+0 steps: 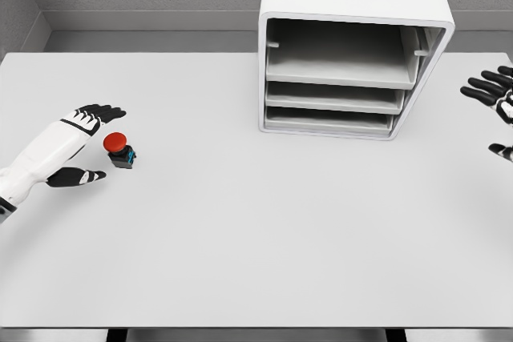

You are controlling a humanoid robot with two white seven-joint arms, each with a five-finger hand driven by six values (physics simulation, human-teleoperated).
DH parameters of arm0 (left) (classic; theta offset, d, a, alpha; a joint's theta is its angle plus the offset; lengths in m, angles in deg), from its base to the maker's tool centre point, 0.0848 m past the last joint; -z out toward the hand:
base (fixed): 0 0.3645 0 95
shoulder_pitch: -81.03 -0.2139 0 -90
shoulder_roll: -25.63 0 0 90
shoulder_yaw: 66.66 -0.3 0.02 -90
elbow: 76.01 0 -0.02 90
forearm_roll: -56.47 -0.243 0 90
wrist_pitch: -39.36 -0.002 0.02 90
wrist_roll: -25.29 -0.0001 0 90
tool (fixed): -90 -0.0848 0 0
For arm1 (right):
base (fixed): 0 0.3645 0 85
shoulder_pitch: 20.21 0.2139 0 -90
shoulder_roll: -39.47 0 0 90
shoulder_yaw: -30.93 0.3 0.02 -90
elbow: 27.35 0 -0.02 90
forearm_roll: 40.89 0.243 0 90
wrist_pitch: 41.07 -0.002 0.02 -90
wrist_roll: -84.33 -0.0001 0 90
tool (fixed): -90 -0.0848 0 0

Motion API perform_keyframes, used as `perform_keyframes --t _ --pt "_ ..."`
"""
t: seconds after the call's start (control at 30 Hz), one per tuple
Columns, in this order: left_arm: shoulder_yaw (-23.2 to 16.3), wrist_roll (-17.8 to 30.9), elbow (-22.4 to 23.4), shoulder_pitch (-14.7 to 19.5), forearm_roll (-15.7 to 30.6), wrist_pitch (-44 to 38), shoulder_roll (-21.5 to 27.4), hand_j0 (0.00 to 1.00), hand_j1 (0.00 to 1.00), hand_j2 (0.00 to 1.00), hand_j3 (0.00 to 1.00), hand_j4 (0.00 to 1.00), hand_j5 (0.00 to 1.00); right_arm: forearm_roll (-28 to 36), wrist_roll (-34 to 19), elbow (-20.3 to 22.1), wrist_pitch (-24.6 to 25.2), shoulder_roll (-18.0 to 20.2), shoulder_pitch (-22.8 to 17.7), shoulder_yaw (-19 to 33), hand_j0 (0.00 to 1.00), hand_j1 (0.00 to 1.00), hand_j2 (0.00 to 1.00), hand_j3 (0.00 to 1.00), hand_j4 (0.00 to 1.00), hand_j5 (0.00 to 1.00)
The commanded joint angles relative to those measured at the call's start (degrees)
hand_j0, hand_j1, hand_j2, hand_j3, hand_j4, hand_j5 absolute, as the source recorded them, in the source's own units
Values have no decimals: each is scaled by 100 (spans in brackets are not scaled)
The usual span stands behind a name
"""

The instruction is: Slide open multi-storey tabletop storage cabinets and put open load switch and slide close multi-storey tabletop storage cabinets

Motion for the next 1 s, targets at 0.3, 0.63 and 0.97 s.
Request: perform_keyframes --t 0.3,0.63,0.97 --pt "511 980 -3 158 -286 -5 -21 100 100 100 100 100 100 -255 -908 56 -6 -294 299 -155 100 100 100 100 100 100" --pt "1004 2557 -64 1098 -277 -5 -759 100 100 100 100 100 100 -141 -908 64 -6 -558 325 -217 82 82 82 82 82 82" --pt "678 2557 6 1231 -312 -5 -698 100 100 100 100 100 100 -159 -917 64 -6 -900 1028 -1087 66 66 66 66 66 66"
